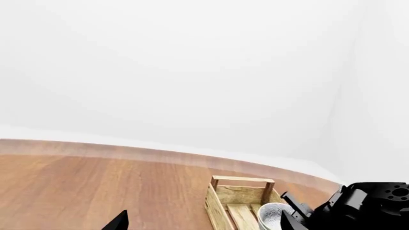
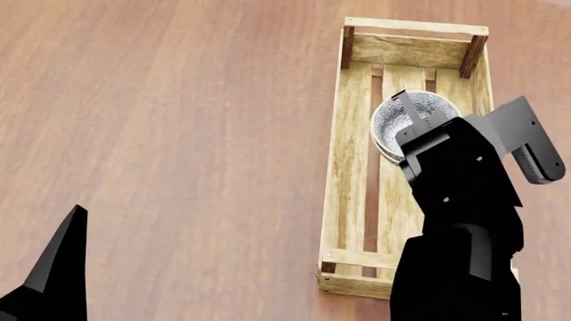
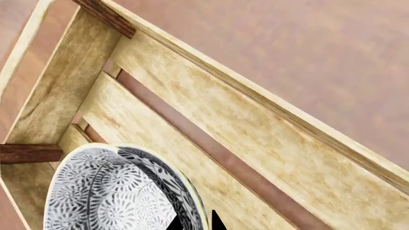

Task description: Stack the right bowl on the left bowl and place them in the tray.

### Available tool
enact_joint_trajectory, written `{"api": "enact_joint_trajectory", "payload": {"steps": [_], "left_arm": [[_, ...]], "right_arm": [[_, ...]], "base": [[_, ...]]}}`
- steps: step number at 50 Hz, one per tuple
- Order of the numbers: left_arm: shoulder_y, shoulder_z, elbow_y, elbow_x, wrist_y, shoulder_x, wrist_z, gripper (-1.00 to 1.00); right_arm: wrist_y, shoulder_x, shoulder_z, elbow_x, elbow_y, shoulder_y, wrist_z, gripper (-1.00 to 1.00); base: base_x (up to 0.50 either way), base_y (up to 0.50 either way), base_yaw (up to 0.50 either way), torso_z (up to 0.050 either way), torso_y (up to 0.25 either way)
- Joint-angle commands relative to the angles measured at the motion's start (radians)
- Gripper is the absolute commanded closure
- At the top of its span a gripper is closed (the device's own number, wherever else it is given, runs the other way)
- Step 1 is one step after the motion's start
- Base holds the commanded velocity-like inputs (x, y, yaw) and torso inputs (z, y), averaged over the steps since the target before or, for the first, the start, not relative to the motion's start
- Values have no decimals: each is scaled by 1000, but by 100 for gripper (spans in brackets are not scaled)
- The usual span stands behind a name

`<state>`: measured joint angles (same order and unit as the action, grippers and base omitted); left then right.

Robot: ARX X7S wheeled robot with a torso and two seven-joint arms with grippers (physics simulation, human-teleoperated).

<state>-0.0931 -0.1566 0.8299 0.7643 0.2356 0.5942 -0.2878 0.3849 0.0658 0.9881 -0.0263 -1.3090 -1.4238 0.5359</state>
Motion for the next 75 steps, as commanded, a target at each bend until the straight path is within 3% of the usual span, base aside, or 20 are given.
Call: {"api": "enact_joint_trajectory", "payload": {"steps": [1, 64, 65, 75], "left_arm": [[-2, 27, -9, -15, -8, -20, 20, -100], [-3, 7, -26, -17, -24, -16, 20, -100], [-5, 7, -24, -16, -23, -15, 18, -100], [-5, 5, -26, -15, -26, -14, 19, -100]], "right_arm": [[-16, -18, 48, 20, 0, -4, -36, 100], [1, -17, 49, 25, 0, 38, -57, 100], [5, -17, 48, 26, 0, 37, -56, -100], [14, -16, 35, 27, 1, 36, -61, -100]], "base": [[0, 0, 0, 0, 10], [0, 0, 0, 0, 0], [0, 0, 0, 0, 0], [0, 0, 0, 0, 0]]}}
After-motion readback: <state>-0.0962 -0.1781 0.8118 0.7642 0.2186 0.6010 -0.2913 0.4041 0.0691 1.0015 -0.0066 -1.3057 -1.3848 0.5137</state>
